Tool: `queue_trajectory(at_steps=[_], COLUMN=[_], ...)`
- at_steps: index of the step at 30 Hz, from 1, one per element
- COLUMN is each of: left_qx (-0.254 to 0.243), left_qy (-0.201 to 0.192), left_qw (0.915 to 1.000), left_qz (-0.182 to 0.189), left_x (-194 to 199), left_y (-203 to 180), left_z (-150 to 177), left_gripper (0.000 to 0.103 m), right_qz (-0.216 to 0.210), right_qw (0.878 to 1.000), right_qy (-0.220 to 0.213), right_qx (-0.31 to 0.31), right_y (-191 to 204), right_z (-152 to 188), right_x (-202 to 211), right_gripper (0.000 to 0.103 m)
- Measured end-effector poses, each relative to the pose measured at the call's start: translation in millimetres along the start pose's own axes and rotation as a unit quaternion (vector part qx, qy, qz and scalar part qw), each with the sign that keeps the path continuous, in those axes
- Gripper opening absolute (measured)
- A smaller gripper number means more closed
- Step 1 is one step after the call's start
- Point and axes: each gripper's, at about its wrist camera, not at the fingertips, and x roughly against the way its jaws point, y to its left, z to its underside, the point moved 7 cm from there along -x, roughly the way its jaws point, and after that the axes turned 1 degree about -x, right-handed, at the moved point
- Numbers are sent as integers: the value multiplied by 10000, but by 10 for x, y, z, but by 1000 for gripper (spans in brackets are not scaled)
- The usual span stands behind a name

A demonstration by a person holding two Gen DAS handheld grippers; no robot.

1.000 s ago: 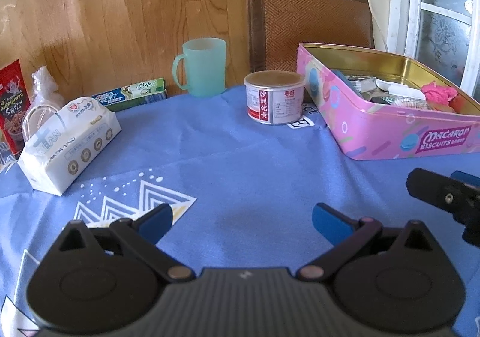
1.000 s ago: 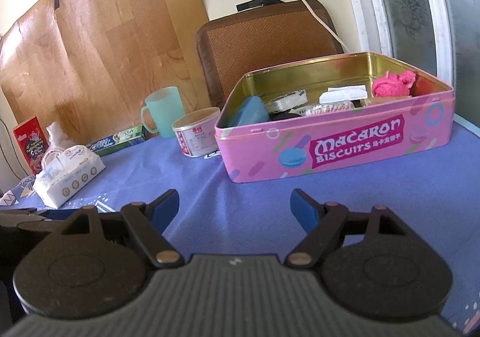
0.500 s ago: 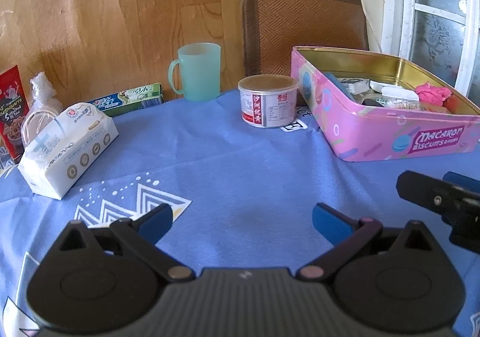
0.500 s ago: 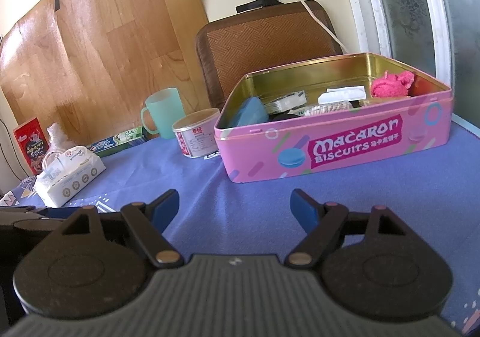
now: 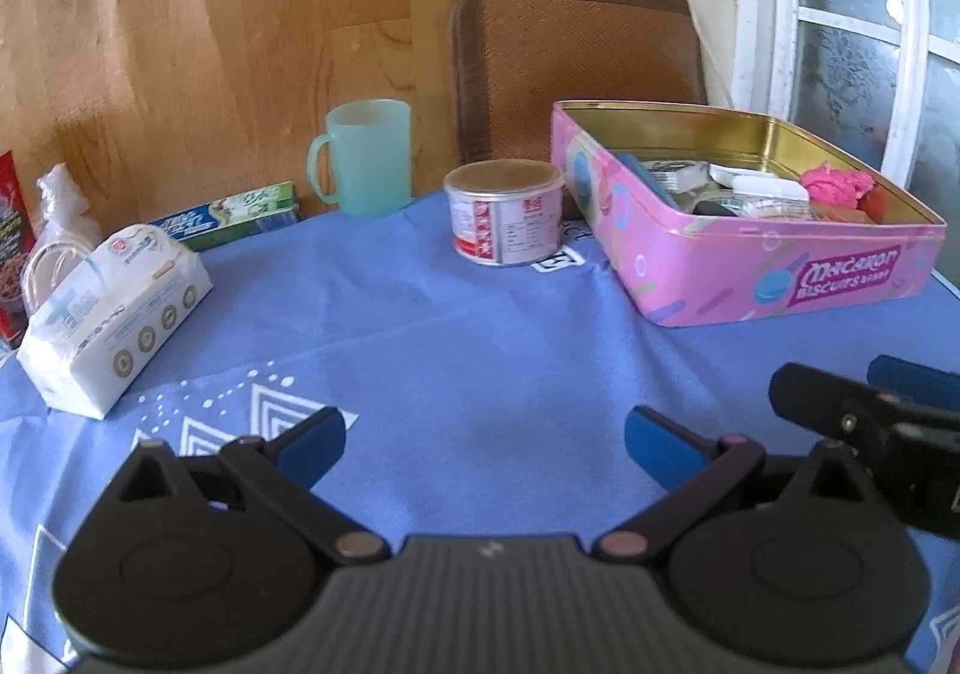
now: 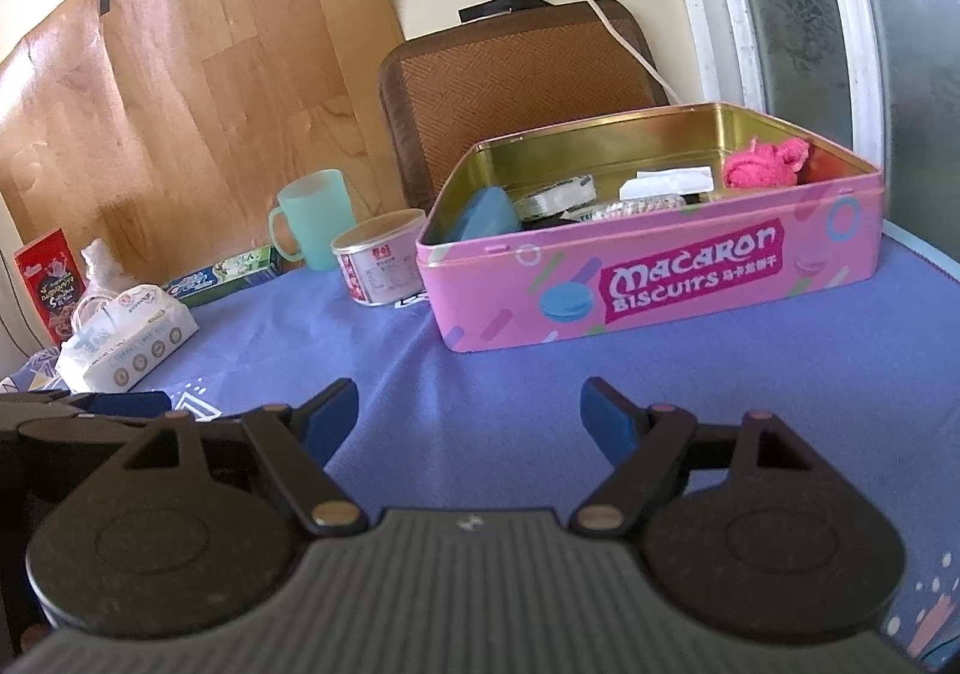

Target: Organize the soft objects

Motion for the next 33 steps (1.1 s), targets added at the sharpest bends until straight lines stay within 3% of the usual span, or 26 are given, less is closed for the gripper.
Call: queue_trajectory(at_steps=[10,33], left_qx=[261,141], left_qy=[59,103], left_qw=[9990,9995], left_qz=[-346,-281], left_x=[-45,-63], left_y=[263,87], left_z=[5,-10], left_gripper=[103,103], right_qz=[-166,-128], right_qw=[9998,9999], right_qy=[-32,-75], right_qx=[89,-63], right_y=[92,-58], right_z=[-29,-39], right_x=[-51,-37], right_gripper=[83,81])
